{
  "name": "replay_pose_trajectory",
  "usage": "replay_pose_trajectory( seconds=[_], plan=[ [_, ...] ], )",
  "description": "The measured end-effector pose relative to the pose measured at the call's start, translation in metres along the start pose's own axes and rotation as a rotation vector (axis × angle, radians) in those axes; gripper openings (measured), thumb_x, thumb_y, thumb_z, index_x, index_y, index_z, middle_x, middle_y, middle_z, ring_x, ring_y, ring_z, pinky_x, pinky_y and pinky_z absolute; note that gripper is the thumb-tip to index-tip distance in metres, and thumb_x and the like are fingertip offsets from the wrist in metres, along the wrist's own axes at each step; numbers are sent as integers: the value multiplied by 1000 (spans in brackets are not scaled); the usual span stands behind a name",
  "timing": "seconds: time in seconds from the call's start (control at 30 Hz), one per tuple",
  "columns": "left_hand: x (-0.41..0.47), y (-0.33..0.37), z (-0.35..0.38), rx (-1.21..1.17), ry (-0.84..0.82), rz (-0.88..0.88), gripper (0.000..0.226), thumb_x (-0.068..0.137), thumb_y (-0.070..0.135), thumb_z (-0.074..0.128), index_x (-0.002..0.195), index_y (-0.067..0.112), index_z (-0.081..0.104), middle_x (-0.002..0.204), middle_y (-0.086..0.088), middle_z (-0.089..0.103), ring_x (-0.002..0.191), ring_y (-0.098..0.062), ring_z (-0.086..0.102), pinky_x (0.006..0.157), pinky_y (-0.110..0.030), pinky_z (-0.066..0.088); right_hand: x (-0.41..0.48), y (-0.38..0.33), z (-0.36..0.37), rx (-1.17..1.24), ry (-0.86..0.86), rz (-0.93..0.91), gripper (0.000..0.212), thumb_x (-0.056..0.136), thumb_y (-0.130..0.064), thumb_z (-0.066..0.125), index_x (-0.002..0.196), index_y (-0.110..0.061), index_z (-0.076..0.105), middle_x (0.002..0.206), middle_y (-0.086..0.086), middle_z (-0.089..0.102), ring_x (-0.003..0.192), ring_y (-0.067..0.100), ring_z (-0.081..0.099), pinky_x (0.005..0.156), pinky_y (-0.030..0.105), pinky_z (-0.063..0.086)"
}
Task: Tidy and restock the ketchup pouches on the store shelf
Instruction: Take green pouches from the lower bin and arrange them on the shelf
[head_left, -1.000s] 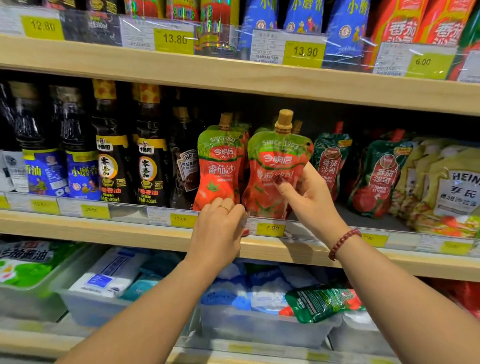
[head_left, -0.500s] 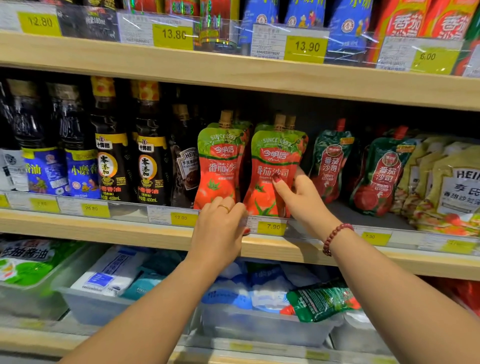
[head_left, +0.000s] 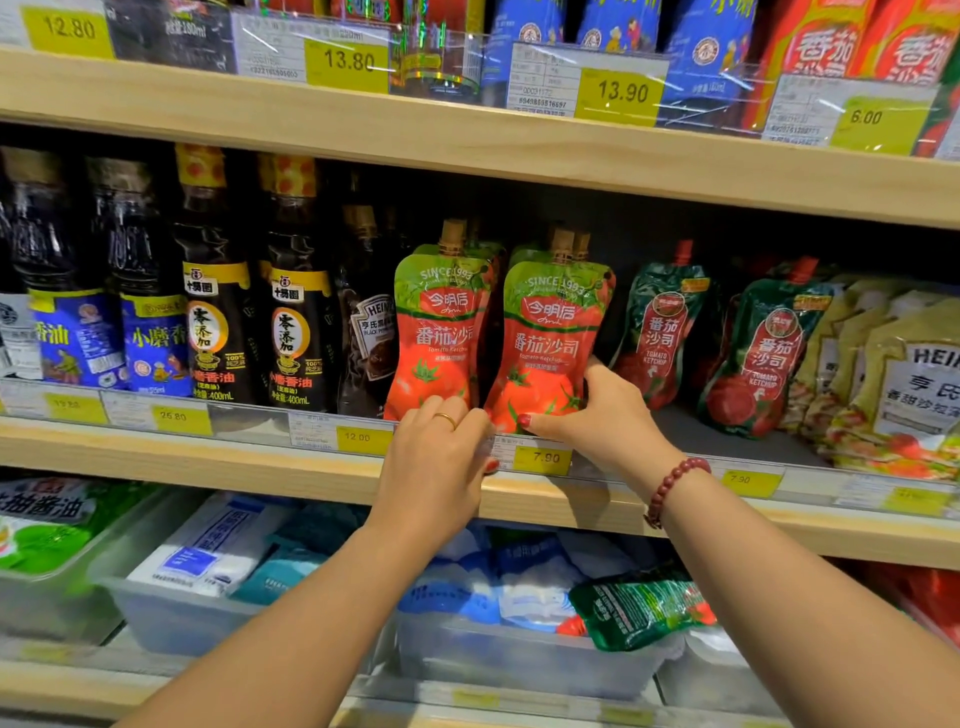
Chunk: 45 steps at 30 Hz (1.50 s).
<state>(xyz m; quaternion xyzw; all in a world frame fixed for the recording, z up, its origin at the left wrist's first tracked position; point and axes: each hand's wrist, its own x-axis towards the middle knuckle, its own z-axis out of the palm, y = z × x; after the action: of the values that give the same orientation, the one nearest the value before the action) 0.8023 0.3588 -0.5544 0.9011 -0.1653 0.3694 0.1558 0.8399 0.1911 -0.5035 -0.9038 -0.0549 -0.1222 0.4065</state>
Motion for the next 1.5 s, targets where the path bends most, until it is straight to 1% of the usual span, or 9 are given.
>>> replay_pose_trajectory(
  seconds=[0.23,0.4,0.57,0.83,1.03,1.2,1.37,1.43,1.5],
  plan=[
    [-1,-2,1,-11,-7,2,22,70,18,78,83,13,61,80,-3,57,75,-25,50,62,-32,37,16,2,2,21,-10,72,52,62,-32,85,105,-20,58,99,-1,67,90,18,63,83,39,54],
    [-1,-2,1,-30,3,3,23,68,17,80,80,13,60,78,-3,57,73,-25,50,61,-33,37,25,5,3,67,-43,56,44,66,-26,83,100,-25,56,98,-2,67,89,17,64,83,39,54],
    [-1,-2,1,-41,7,4,23,68,17,80,80,14,60,78,-2,57,73,-24,50,60,-32,37,33,4,5,56,-51,15,64,66,-21,82,121,-23,49,114,0,63,105,20,59,92,40,50],
    [-1,-2,0,-42,-1,-3,23,69,17,79,81,15,61,79,-1,58,74,-23,50,60,-33,40,38,5,5,8,-87,7,73,69,-24,80,131,-22,41,124,3,58,113,22,55,96,37,47],
    [0,-1,0,-32,-2,1,24,68,16,80,79,15,59,77,-2,57,72,-24,50,59,-33,39,33,8,-2,112,-141,-33,65,71,-16,79,126,-21,46,117,-2,60,103,15,58,84,26,48],
    [-1,0,0,-14,-3,-5,25,66,15,80,78,14,58,76,-3,56,72,-25,50,59,-34,39,26,12,-10,136,-223,-78,52,75,-15,76,118,-25,48,102,-14,57,85,-7,53,58,4,44],
    [-1,0,0,-4,-4,4,26,65,12,81,79,12,59,76,-4,56,72,-26,50,59,-34,38,23,14,-11,153,-218,-55,50,76,-16,75,118,-19,49,103,-9,60,84,-3,56,56,5,46],
    [-1,1,0,11,-3,4,25,67,12,80,81,12,60,77,-5,56,73,-27,50,60,-34,38,21,13,-13,131,-219,-42,52,75,-19,76,119,-17,48,109,-4,61,90,5,59,66,11,48],
    [-2,0,-1,20,-1,13,22,68,12,78,82,11,60,78,-6,56,74,-29,51,61,-35,38,17,10,-18,81,-226,-45,58,74,-24,77,123,-15,47,108,-2,62,90,7,60,68,13,48]
  ],
)
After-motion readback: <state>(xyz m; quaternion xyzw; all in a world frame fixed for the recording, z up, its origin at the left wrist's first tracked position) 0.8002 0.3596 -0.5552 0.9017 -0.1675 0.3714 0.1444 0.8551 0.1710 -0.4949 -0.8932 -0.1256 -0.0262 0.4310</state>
